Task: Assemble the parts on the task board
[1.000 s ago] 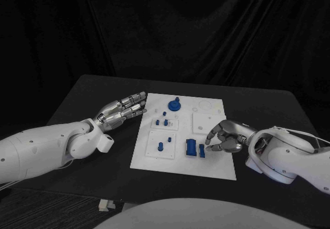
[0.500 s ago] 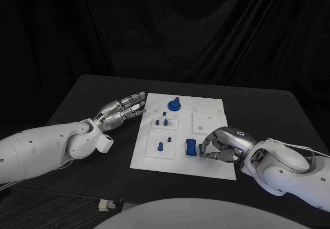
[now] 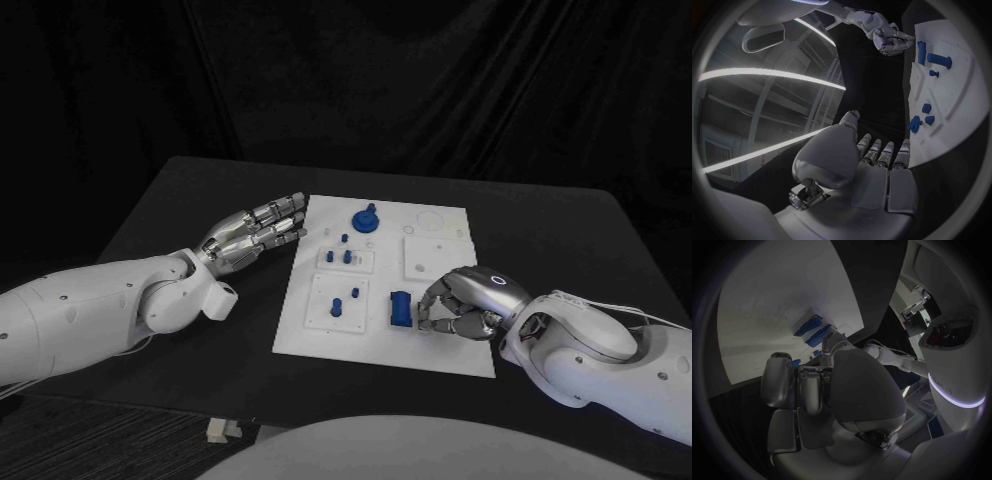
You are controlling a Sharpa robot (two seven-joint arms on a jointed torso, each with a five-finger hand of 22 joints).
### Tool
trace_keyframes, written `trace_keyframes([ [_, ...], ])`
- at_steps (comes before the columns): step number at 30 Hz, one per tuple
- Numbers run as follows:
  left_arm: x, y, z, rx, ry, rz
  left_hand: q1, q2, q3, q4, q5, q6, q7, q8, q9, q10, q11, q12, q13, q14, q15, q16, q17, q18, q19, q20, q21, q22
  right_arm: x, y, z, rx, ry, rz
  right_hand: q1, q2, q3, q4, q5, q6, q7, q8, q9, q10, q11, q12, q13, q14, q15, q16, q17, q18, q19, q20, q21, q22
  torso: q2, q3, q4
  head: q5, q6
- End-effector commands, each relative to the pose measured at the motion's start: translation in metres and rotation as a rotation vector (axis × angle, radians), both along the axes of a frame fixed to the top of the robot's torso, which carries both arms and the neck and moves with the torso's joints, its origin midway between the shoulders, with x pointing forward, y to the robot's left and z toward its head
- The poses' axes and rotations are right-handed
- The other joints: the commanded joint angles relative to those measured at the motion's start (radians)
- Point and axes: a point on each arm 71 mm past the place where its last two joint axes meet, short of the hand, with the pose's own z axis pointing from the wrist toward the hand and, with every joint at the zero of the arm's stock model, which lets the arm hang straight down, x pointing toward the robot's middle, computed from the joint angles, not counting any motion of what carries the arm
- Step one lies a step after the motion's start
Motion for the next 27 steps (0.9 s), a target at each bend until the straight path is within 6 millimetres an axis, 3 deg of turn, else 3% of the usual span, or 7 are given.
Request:
trace_keyframes([
  [1, -0.001, 0.0, 0.006, -0.065, -0.056, 0.004, 0.002, 0.008, 0.012, -0.026, 0.023, 0.001, 0.005, 0.004, 0.005, -0.004, 0.01, 0.012, 0.003, -0.001, 0.007, 0.015, 0.004, 0.006, 0.011, -0.002, 0.004, 0.008, 0.0, -0.001, -0.003, -0.032, 0.009, -0.017, 0.027, 0.015, 0.001, 0.005, 0.028, 0.001, -0.002, 0.036, 0.039, 0.109, -0.002, 0.016, 0.267, 0.105, -0.001, 0.025, 0.269, -0.045, 0.02, -0.002, 0.022, 0.205, -0.001, -0.0001, 0.0008, -0.001, 0.0],
  [11, -0.001, -0.001, 0.005, -0.066, -0.054, 0.002, 0.002, 0.008, 0.012, -0.026, 0.023, 0.001, 0.005, 0.004, 0.005, -0.004, 0.01, 0.012, 0.003, -0.001, 0.007, 0.015, 0.004, 0.006, 0.011, -0.002, 0.004, 0.008, 0.004, -0.003, -0.01, -0.058, 0.028, -0.031, 0.025, 0.018, 0.0, 0.01, 0.0, -0.01, -0.003, 0.056, 0.055, 0.109, -0.002, 0.016, 0.267, 0.105, -0.001, 0.025, 0.269, -0.043, 0.015, -0.002, 0.014, 0.203, 0.0, 0.0, 0.001, -0.002, 0.0],
  [22, -0.001, -0.002, 0.005, -0.067, -0.052, -0.001, 0.002, 0.008, 0.014, -0.029, 0.025, 0.001, 0.005, 0.004, 0.005, -0.004, 0.012, 0.013, 0.003, -0.001, 0.007, 0.015, 0.004, 0.005, 0.011, -0.002, 0.004, 0.007, 0.004, 0.002, -0.014, -0.055, 0.035, -0.027, 0.024, 0.032, -0.007, 0.023, -0.098, -0.033, -0.007, 0.096, 0.084, 0.109, -0.004, 0.016, 0.267, 0.105, -0.004, 0.025, 0.269, -0.041, 0.01, -0.004, 0.008, 0.2, 0.0, 0.0003, 0.0003, -0.004, 0.0],
  [27, -0.001, -0.002, 0.005, -0.066, -0.052, -0.001, 0.002, 0.008, 0.014, -0.029, 0.025, 0.001, 0.005, 0.004, 0.005, -0.004, 0.012, 0.013, 0.003, -0.001, 0.007, 0.015, 0.004, 0.005, 0.011, -0.002, 0.004, 0.007, 0.005, 0.004, -0.015, -0.055, 0.041, -0.033, 0.018, 0.033, -0.013, 0.028, -0.107, -0.033, -0.007, 0.105, 0.089, 0.109, -0.004, 0.016, 0.267, 0.105, -0.006, 0.025, 0.269, -0.04, 0.008, -0.005, 0.004, 0.199, 0.001, 0.0003, 0.0007, -0.004, 0.0],
])
